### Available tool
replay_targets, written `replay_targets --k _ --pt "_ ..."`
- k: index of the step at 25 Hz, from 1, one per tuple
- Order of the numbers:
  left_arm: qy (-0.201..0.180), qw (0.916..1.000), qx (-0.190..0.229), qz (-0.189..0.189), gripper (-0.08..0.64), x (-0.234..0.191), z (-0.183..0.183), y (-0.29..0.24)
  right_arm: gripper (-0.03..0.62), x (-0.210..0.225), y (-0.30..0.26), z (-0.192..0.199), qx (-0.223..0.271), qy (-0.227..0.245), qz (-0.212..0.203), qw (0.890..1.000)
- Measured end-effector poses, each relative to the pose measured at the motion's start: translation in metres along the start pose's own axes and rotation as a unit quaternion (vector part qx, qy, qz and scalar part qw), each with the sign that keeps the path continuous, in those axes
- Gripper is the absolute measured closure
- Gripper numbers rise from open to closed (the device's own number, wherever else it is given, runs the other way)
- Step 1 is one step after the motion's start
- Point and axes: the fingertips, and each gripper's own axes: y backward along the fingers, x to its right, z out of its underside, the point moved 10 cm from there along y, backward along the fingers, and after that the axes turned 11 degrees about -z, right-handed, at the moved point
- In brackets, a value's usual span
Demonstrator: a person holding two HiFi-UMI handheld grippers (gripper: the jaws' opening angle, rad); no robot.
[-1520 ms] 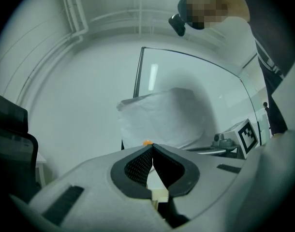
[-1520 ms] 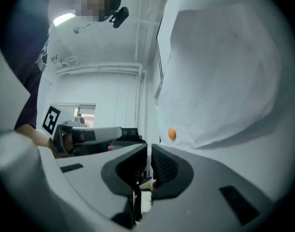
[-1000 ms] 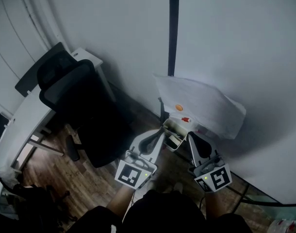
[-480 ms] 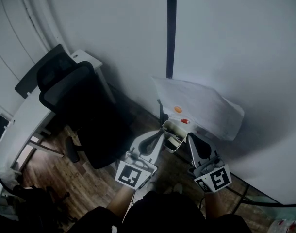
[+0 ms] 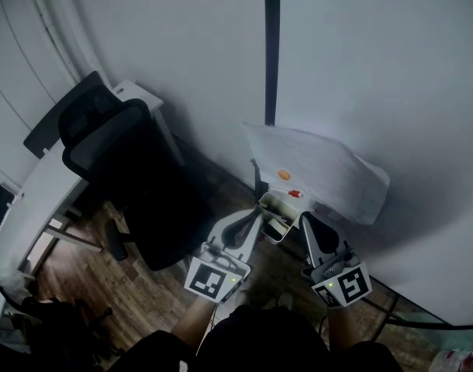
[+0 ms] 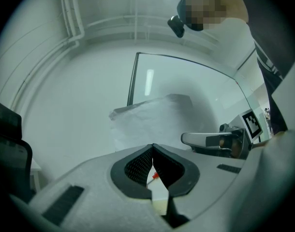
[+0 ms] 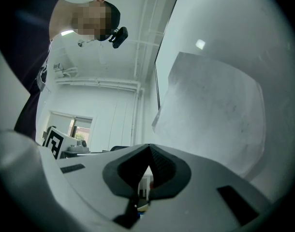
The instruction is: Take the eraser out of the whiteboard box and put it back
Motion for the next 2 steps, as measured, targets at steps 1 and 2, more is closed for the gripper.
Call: replay_targets --k 1,2 --pt "-0.001 1.0000 0.002 0.000 0.555 -0.0001 0.0004 0.0002 0.591 -0.0001 0.0001 0.0000 0.000 0.000 0.000 1.000" --pt "-0.003 1.0000 0.003 0.000 0.555 -0.0002 0.0008 0.0003 0.591 -0.0002 0.0002 0.0000 -0.001 0.000 0.000 1.000"
